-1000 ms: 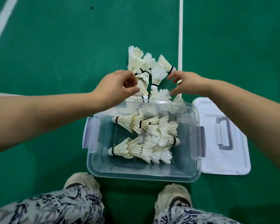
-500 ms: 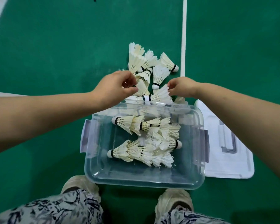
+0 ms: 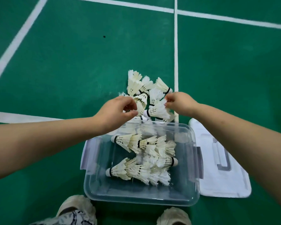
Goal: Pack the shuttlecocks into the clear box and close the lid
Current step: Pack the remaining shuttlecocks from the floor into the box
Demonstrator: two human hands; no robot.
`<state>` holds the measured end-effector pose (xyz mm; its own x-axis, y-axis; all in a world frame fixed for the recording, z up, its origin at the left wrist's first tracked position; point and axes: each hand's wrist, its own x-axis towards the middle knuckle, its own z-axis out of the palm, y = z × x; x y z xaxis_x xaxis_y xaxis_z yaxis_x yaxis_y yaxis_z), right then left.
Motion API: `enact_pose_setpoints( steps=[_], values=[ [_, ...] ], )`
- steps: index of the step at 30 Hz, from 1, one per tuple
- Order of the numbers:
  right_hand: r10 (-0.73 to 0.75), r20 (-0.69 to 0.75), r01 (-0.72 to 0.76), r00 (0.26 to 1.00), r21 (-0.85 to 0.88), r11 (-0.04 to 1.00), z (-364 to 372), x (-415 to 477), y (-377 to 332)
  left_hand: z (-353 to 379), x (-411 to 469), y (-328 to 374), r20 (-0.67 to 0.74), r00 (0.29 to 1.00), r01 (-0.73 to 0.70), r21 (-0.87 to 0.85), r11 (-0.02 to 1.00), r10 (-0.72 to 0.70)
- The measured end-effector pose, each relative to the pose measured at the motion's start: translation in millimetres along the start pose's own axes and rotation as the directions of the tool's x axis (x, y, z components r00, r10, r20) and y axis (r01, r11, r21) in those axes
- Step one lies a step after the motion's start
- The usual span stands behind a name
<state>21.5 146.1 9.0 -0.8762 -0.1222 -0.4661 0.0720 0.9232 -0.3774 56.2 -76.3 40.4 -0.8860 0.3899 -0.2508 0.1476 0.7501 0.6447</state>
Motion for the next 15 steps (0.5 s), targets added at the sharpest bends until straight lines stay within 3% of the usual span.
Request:
enact_pose_setpoints(
  steps=[9, 15],
  values=[
    [-0.113, -0.206, 0.098, 0.972, -0.081, 0.992, -24, -37, -16, -3, -18, 21, -0.013, 0.998, -0.066, 0.012, 0.998, 0.067],
    [-0.156, -0.222, 0.136, 0.963, -0.100, 0.986, -34, -64, -28, -9, -32, 33, -0.040, 0.994, -0.099, 0.042, 0.994, 0.100]
  ],
)
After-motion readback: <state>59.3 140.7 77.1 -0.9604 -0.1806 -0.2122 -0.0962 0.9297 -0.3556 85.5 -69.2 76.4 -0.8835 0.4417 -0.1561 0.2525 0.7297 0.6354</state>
